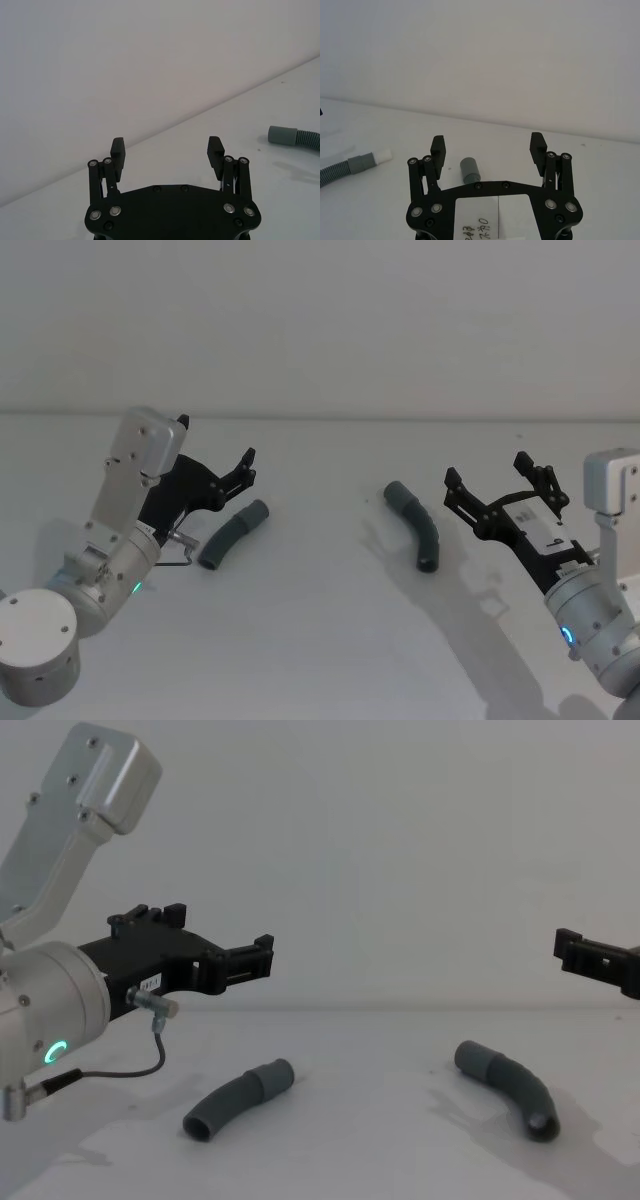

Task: Use both hands to pick up one end of the pipe from the table, align the ends, and insert them.

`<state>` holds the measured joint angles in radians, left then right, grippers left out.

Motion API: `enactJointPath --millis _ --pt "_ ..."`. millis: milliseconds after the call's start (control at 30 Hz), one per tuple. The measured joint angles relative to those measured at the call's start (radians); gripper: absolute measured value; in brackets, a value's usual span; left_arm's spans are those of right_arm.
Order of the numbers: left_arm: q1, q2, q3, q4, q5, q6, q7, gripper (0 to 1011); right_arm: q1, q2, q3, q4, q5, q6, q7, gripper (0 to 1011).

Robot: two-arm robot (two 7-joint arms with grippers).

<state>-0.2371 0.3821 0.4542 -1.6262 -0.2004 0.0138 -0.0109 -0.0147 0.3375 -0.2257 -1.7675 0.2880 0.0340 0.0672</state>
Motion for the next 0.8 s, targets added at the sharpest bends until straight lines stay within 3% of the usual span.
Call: enactJointPath --millis 800 --pt "0.0 0.0 0.0 0.0 0.0 0.0 0.0 1001 0.0 0.0 0.0 0.001 -0.001 0.0 0.0 1001"
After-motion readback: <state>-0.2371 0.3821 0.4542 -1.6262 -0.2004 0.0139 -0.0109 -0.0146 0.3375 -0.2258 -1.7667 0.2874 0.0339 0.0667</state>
